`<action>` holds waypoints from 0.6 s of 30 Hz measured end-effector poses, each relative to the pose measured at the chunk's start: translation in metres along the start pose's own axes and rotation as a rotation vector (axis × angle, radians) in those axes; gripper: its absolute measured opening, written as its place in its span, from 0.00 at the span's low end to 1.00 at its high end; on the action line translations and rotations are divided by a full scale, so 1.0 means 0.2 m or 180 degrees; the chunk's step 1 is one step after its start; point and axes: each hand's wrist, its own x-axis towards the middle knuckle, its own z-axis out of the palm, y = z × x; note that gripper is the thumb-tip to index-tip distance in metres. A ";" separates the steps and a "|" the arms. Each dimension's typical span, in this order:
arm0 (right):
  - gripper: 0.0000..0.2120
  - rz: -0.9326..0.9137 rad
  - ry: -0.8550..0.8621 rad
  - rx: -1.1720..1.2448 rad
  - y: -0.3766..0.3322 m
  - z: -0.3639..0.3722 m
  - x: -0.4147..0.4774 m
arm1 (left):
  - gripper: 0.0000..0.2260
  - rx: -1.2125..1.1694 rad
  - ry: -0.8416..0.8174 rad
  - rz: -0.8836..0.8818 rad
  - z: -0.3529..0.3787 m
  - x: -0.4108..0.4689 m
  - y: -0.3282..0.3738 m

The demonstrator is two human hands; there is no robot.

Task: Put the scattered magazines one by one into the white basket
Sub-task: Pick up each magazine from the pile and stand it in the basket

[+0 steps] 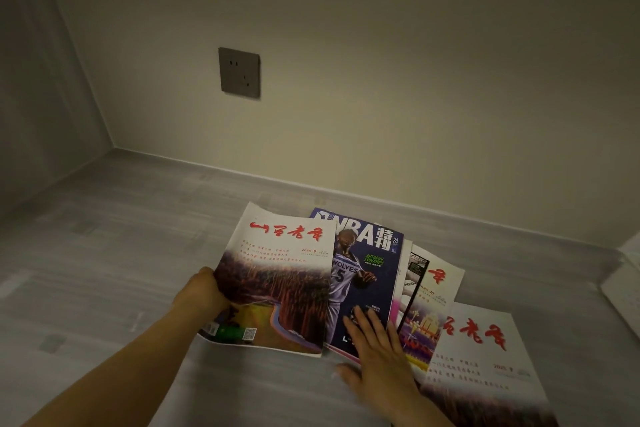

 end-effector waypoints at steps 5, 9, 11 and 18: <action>0.34 -0.0258 -0.0154 0.0322 0.04 0.10 0.03 | 0.23 -0.0262 0.0228 0.0361 -0.05 -0.04 -0.01; 0.33 -0.0214 -0.0196 0.0489 0.05 0.10 0.03 | 0.11 -0.1287 0.0910 0.0746 -0.09 -0.12 -0.04; 0.31 -0.0101 -0.0162 0.0680 0.04 0.10 0.03 | 0.08 -0.1984 0.1088 0.0953 -0.12 -0.18 -0.05; 0.18 0.0952 0.0078 0.4177 0.04 -0.23 0.02 | 0.10 -0.3398 0.0662 0.1378 -0.18 -0.39 0.08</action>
